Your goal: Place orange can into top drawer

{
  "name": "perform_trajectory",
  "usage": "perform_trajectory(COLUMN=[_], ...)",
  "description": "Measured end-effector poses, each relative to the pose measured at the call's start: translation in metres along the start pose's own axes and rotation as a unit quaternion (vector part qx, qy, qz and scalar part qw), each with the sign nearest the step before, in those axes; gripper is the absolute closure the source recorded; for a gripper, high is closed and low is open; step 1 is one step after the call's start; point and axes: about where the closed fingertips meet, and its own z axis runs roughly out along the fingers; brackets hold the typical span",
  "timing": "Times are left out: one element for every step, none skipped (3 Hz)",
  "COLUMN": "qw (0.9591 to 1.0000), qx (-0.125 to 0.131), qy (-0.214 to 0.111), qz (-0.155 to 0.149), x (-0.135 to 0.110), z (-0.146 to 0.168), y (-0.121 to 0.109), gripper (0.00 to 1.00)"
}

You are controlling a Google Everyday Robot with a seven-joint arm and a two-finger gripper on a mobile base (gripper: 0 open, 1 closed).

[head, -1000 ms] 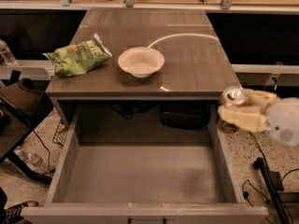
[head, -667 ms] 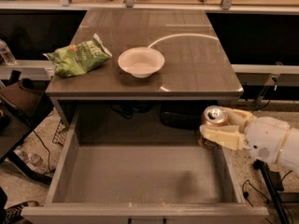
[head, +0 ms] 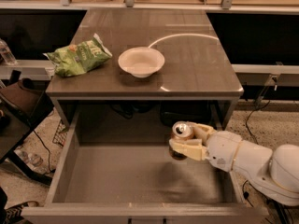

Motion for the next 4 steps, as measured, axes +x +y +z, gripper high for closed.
perform_trajectory(qw=[0.9996,0.9974,0.9926,0.9887], qx=[-0.027,-0.064,-0.099,-0.12], qy=[-0.004,0.006,0.026,0.038], qz=[-0.012,-0.034,-0.066,-0.081], x=[0.018,0.034,0.044,0.051], z=[0.027,0.058,0.09,0.108], y=[0.01,0.03,0.054,0.07], gripper=[1.0,1.0,1.0,1.0])
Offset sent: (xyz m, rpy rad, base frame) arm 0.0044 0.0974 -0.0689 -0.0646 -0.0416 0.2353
